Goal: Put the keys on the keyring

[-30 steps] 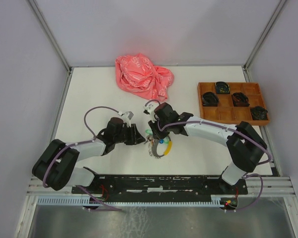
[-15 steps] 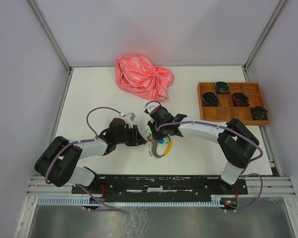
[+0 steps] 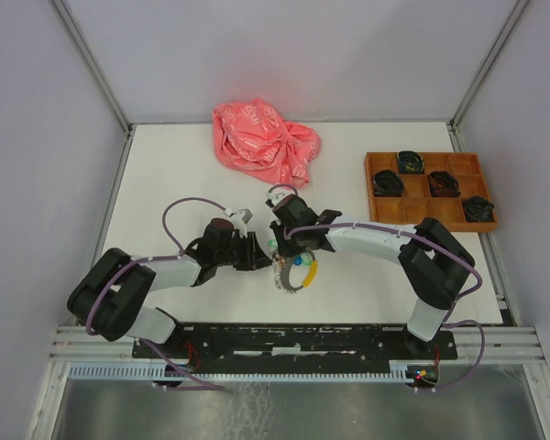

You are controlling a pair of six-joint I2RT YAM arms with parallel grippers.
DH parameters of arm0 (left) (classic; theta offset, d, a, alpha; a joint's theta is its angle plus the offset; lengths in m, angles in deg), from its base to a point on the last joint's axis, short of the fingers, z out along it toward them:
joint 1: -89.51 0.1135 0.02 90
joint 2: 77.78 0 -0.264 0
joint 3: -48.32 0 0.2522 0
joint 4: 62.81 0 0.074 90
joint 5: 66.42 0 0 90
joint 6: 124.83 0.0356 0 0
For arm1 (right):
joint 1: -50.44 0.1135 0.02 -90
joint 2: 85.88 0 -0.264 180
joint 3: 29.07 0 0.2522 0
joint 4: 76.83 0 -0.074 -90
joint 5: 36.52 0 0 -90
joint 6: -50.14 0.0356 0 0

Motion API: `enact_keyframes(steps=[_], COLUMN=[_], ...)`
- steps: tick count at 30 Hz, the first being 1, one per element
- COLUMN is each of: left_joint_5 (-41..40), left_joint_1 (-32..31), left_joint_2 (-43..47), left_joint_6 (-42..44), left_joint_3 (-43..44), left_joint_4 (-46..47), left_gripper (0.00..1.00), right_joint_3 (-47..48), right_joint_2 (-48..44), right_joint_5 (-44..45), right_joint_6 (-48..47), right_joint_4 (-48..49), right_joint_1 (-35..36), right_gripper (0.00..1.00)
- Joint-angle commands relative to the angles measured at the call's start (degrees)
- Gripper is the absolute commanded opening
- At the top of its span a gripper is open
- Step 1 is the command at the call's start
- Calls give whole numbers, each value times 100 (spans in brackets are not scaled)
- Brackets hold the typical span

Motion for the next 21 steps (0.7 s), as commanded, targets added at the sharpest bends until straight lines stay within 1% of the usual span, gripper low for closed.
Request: enact_keyframes(steps=[1, 5, 21], left_joint_5=[56, 71, 89], left_joint_1=[-71, -89, -141], left_joint_2=[-53, -60, -95], left_joint_6=[-128, -136, -137], left_joint_3=[172, 176, 164], left_joint_4=[296, 306, 350], left_gripper=[37, 37, 35], right_joint_3=[282, 299, 356], right_joint_2=[43, 72, 224], right_joint_5=[199, 256, 260], right_joint_6=[131, 228, 331], right_joint_4=[-74, -154, -211], right_joint_1=[50, 64, 136], right_gripper=[20, 18, 18])
